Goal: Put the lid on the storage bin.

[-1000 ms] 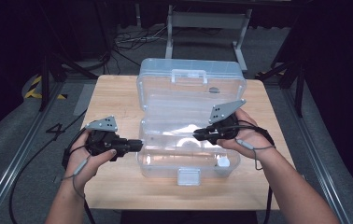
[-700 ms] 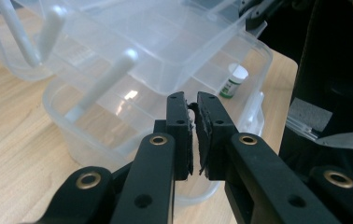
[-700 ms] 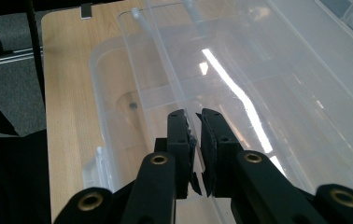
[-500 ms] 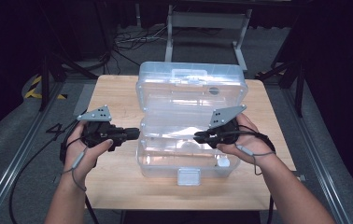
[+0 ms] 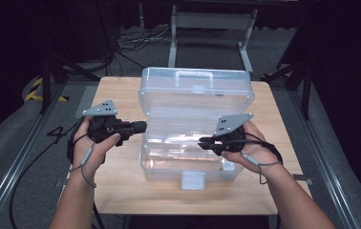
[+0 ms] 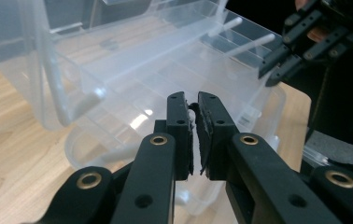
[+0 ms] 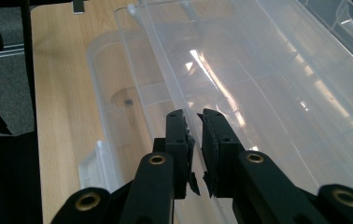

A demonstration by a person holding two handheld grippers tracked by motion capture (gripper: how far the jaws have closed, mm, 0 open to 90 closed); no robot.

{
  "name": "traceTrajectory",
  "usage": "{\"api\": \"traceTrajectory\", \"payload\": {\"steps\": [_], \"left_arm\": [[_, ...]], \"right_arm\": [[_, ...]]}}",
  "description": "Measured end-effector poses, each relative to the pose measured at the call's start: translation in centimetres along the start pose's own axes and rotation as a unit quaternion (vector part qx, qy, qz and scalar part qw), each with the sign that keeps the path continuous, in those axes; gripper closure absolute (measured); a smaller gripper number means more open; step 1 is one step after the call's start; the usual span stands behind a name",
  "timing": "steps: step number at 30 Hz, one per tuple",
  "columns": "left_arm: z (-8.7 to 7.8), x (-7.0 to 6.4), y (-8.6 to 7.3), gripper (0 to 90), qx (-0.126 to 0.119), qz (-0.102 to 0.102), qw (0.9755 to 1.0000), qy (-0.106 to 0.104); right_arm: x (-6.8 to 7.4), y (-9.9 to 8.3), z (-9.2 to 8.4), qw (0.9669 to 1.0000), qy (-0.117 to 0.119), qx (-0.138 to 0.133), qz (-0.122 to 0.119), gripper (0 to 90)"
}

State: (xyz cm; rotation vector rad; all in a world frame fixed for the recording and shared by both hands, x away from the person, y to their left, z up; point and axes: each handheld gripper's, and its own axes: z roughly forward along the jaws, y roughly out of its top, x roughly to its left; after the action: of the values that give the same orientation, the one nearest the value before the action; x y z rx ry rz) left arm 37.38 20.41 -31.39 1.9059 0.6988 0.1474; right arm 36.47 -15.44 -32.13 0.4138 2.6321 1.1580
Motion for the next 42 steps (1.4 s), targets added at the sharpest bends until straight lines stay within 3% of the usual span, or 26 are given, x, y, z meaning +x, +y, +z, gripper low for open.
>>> {"api": "traceTrajectory", "payload": {"steps": [3,6,9,15,26,30,39,42], "left_arm": [[0.2,0.2,0.2,85.2,-0.002,-0.006,0.9998,0.017],[0.4,0.6,0.2,85.9,-0.001,-0.017,0.9984,0.054],[0.7,0.8,0.1,88.3,-0.019,-0.030,0.9980,0.053],[1.6,0.4,0.4,89.7,-0.006,-0.022,0.9982,0.055],[1.9,0.2,0.1,89.6,0.001,-0.024,0.9985,0.049],[2.0,0.0,0.1,89.6,0.009,-0.025,0.9986,0.046],[1.9,-0.4,-0.4,89.5,0.012,-0.025,0.9984,0.051],[1.9,-0.5,-0.5,89.4,0.015,-0.023,0.9983,0.052]], "right_arm": [[0.2,-0.2,0.0,1.0000,0.003,-0.002,0.003,81.2],[0.5,-0.5,-0.2,1.0000,-0.001,-0.009,0.003,81.3],[0.9,-1.0,-0.5,0.9999,-0.009,-0.010,0.003,81.5],[1.7,-2.2,-1.0,0.9995,-0.014,-0.025,0.010,82.6],[1.4,-3.5,-2.5,0.9968,-0.017,-0.065,0.043,88.5],[1.2,-4.2,-3.4,0.9941,-0.027,-0.089,0.056,89.7],[0.0,-6.9,-5.7,0.9837,-0.051,-0.144,0.095,90.0],[-0.5,-7.6,-6.2,0.9814,-0.061,-0.148,0.107,90.0]]}}
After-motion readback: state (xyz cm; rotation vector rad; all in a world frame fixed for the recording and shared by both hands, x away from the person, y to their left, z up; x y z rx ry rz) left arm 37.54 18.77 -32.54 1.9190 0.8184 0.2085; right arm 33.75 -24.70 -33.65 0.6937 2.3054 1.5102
